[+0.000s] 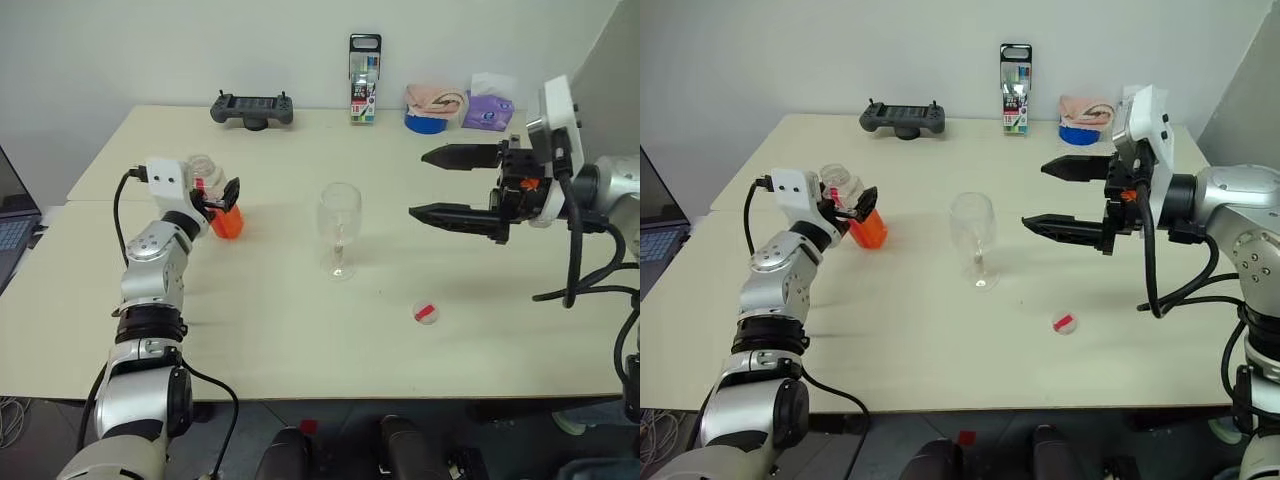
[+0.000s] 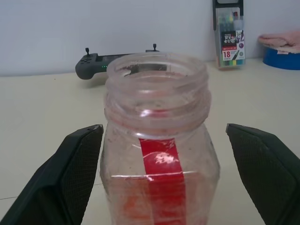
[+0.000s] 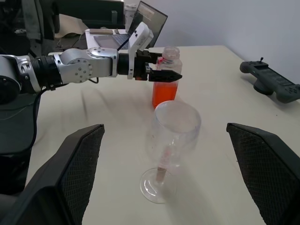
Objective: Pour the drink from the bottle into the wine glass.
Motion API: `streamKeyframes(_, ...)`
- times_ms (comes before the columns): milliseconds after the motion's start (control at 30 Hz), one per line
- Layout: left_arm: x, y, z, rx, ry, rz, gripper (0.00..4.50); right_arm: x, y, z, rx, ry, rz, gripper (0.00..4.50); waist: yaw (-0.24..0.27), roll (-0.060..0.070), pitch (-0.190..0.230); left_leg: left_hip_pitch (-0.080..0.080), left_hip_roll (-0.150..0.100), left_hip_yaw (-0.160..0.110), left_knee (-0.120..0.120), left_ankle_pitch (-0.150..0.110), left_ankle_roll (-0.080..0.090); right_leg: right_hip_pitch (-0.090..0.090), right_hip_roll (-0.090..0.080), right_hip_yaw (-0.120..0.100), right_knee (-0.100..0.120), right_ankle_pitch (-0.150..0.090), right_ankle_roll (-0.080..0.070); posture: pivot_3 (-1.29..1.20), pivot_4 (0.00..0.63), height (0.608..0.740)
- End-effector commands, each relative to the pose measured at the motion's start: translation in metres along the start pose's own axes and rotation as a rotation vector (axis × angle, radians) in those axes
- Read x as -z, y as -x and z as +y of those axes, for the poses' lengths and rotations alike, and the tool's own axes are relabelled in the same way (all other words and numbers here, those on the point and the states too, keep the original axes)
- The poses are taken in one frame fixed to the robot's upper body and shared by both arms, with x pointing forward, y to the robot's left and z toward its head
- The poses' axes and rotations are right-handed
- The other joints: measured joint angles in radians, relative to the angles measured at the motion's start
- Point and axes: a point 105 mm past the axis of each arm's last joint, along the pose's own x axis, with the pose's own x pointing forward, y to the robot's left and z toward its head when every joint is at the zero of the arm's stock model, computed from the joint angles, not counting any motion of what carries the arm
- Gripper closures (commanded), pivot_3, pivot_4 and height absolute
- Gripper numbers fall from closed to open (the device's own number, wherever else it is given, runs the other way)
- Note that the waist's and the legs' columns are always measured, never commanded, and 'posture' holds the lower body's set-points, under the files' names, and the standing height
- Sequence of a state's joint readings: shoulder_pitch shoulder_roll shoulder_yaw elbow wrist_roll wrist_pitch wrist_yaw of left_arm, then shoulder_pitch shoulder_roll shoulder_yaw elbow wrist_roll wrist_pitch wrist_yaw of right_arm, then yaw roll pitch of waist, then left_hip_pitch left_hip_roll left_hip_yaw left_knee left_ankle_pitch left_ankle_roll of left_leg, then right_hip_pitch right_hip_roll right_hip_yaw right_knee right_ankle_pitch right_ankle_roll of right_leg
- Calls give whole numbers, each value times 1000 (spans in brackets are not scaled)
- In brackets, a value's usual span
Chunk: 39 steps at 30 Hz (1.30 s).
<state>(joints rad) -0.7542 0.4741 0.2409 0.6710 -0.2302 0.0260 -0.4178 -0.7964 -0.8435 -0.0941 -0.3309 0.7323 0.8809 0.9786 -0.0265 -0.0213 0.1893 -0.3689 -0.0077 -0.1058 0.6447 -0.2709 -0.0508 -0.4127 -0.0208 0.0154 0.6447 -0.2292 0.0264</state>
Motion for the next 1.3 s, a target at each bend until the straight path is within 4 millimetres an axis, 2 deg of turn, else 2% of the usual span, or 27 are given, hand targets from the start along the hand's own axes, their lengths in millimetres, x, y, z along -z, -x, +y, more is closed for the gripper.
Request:
streamKeyframes(33, -19, -7, -1, 16, -41, -66, 0, -7, 0, 4, -3, 49, -9, 47, 0, 0, 0, 0, 0, 0, 0, 0, 0, 0, 0, 0, 0, 0, 0, 0, 150, 740)
streamKeyframes(133, -20, -9, -3, 30, -30, -81, 0, -8, -1, 5, -6, 49, -10, 47, 0, 0, 0, 0, 0, 0, 0, 0, 0, 0, 0, 0, 0, 0, 0, 0, 150, 740)
streamKeyframes(167, -20, -10, -5, 40, -33, -86, 193, -8, -1, 5, -7, 51, -9, 14, 0, 0, 0, 0, 0, 0, 0, 0, 0, 0, 0, 0, 0, 0, 0, 0, 150, 740)
streamKeyframes(233, -20, -11, -9, 52, -46, -96, 629, -7, -2, 8, -20, 52, -4, 0, 0, 0, 0, 0, 0, 0, 0, 0, 0, 0, 0, 0, 0, 0, 0, 0, 150, 740)
streamKeyframes(400, -17, -13, -10, 44, -30, -103, 2243, -6, -8, 12, -29, 50, -3, 0, 0, 0, 0, 0, 0, 0, 0, 0, 0, 0, 0, 0, 0, 0, 0, 0, 150, 740)
streamKeyframes(433, -17, -13, -10, 48, -31, -103, 2365, -6, -8, 12, -26, 51, -2, 0, 0, 0, 0, 0, 0, 0, 0, 0, 0, 0, 0, 0, 1, 0, 0, 0, 150, 740)
streamKeyframes(533, -23, -14, -10, 54, -42, -120, 2365, -3, -8, 13, -7, 60, 17, 0, 0, 0, 0, 0, 0, 0, 0, 0, 0, 0, 0, 0, 1, 0, 0, 0, 150, 740)
streamKeyframes(633, -41, -18, -17, 118, -91, -161, 2365, 5, -6, 10, 57, 77, 52, 0, 0, 0, 0, 0, 0, -1, 0, 0, 0, 0, 0, -1, 1, 0, 0, 0, 150, 740)
streamKeyframes(733, -70, -24, -45, 269, -163, -224, 2365, 17, 5, 3, 192, 76, 61, 0, 5, -1, 0, -4, 0, -1, 1, 0, 0, -2, 0, -1, 1, 0, 0, 0, 150, 740)
streamKeyframes(800, -81, -26, -65, 373, -259, -243, 2365, 22, 13, 5, 250, 74, 47, 0, 14, -1, 0, -12, -1, -2, 4, 0, 0, -9, 0, -2, 2, 4, -4, 0, 150, 740)
streamKeyframes(900, -98, -27, -97, 514, -382, -294, 2365, 37, 23, 28, 281, 41, 54, 0, 25, -1, 0, -15, -1, -1, 4, 1, -1, -11, 0, -1, 1, 5, -3, 0, 150, 740)
streamKeyframes(1067, -110, -27, -127, 625, -531, -379, 2365, 50, 27, 46, 345, 6, 79, 0, 20, -1, 0, -14, -2, 1, 3, 0, 0, -11, -1, 1, 1, 5, -2, 0, 150, 740)
streamKeyframes(1167, -115, -27, -128, 627, -524, -425, 2365, 50, 28, 47, 371, 6, 83, 0, 13, -1, 0, -11, -1, 2, 4, 0, 0, -10, 1, 1, 1, 4, -1, 0, 150, 740)
streamKeyframes(1300, -116, -23, -135, 659, -631, -496, 2365, 48, 31, 48, 391, 11, 84, 0, 6, -1, 0, -11, 0, 0, 4, 1, 1, -10, 2, 1, 3, 2, 3, 0, 150, 740)
